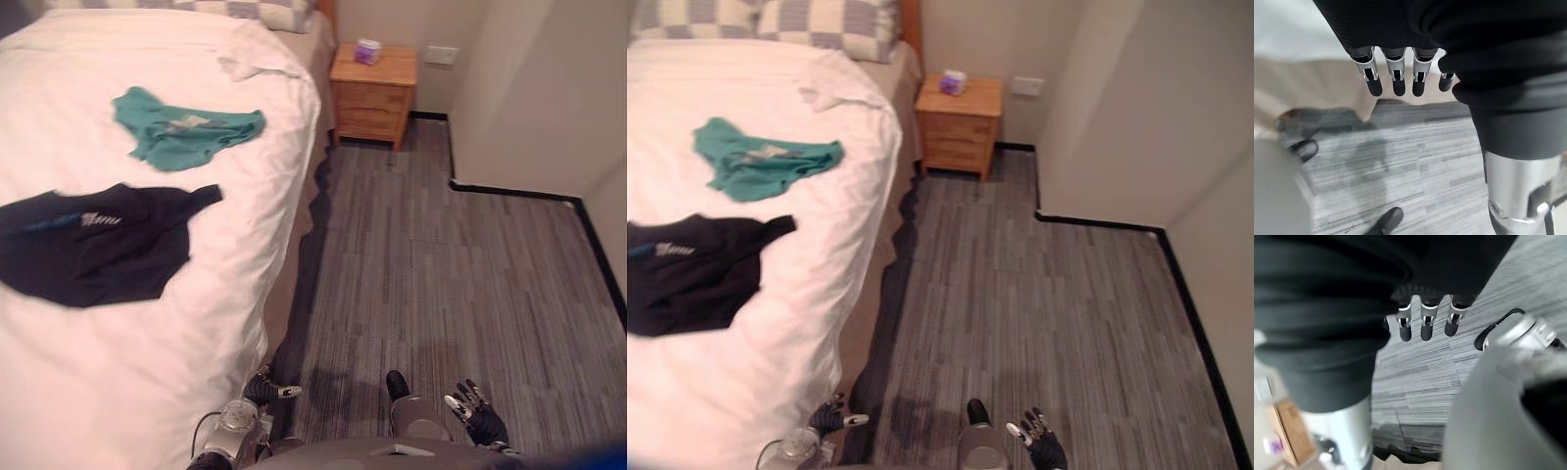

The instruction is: Tidy the bed and pick cloth on bed and put in laundry

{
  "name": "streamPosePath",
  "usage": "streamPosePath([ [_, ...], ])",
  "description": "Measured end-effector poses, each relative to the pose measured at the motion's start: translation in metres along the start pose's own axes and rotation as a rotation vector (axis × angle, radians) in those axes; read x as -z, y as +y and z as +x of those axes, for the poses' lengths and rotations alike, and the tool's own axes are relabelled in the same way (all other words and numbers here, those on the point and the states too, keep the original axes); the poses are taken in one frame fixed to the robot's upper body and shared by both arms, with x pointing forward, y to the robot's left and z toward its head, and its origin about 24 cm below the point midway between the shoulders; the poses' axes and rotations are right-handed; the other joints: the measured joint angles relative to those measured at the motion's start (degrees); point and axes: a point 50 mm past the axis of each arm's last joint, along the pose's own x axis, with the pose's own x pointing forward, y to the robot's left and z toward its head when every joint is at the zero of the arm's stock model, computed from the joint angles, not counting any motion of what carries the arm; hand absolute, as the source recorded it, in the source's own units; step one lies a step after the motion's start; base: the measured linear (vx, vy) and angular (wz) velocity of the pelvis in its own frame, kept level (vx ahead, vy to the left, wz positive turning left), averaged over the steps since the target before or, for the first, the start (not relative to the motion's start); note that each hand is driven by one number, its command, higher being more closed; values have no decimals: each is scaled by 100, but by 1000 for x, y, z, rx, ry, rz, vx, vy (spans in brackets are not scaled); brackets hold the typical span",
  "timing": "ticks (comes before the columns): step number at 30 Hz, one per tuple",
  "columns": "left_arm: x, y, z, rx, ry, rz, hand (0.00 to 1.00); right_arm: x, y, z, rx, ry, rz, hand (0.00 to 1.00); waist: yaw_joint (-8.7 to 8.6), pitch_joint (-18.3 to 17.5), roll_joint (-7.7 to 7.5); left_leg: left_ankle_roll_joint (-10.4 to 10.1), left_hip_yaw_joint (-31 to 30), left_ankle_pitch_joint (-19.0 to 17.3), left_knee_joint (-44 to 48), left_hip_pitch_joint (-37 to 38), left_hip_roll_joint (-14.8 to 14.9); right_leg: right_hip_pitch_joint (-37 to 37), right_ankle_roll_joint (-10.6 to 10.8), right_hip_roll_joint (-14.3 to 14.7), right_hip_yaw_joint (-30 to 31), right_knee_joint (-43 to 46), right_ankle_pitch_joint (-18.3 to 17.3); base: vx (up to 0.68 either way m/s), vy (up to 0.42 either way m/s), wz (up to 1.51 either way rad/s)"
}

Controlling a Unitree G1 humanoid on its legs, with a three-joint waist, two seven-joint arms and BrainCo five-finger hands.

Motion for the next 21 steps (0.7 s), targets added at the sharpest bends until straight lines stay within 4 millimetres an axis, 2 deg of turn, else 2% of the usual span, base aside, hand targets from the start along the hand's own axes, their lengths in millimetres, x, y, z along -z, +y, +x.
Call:
streamPosePath([
  [1,-1,-1,0,2,-3,-14,0,2,2,0,-6,14,-23,0,4,8,12,0,126,0,7,46,-35,-86,-101,-39,-455,227,-118,30,113,-93],
  [2,0,-4,0,9,2,-29,0,2,0,-1,5,21,-46,0,-24,7,14,3,172,1,24,106,-90,-142,-95,-87,-607,428,-175,15,67,-51],
  [4,-4,-9,2,23,-10,-34,0,7,-4,-4,38,35,-40,0,-22,0,42,9,146,2,31,199,-132,-149,-94,-87,-594,627,-256,29,44,-11],
  [6,-3,-16,2,41,0,-32,0,10,-4,-5,52,48,-30,0,-15,-14,8,11,65,1,32,247,-137,-146,-49,-92,-540,767,-461,32,-11,4],
  [7,29,-22,-3,12,287,-162,0,22,-3,-5,180,130,11,0,299,-145,-238,-6,-528,-25,-360,440,-129,560,173,197,-118,-708,14,0,0,0],
  [15,29,-19,-3,2,269,-197,0,22,-2,-4,192,132,12,0,306,-117,-271,42,-428,9,-177,348,-190,464,179,80,-189,-476,-101,-18,-7,3],
  [17,31,-14,-4,-15,255,-261,0,23,-2,-4,218,143,37,0,306,-92,-330,17,-301,-17,-122,267,-140,264,168,12,-284,-102,-332,-65,-38,17],
  [18,30,-12,-4,-19,238,-294,0,24,-2,-4,231,141,59,0,298,-61,-342,18,-165,-184,50,107,-44,62,123,-13,-345,220,-507,-95,-65,5],
  [20,31,-5,-4,-46,208,-357,0,24,-4,-5,259,150,79,0,392,-11,-325,64,12,-569,609,-175,105,-387,18,-20,-386,963,-786,-73,-92,-28],
  [21,34,-1,-7,-72,191,-426,0,21,-5,-4,268,143,83,0,432,15,-289,86,127,-818,937,-262,229,-635,-39,-14,-532,1551,-1073,39,-152,-59],
])
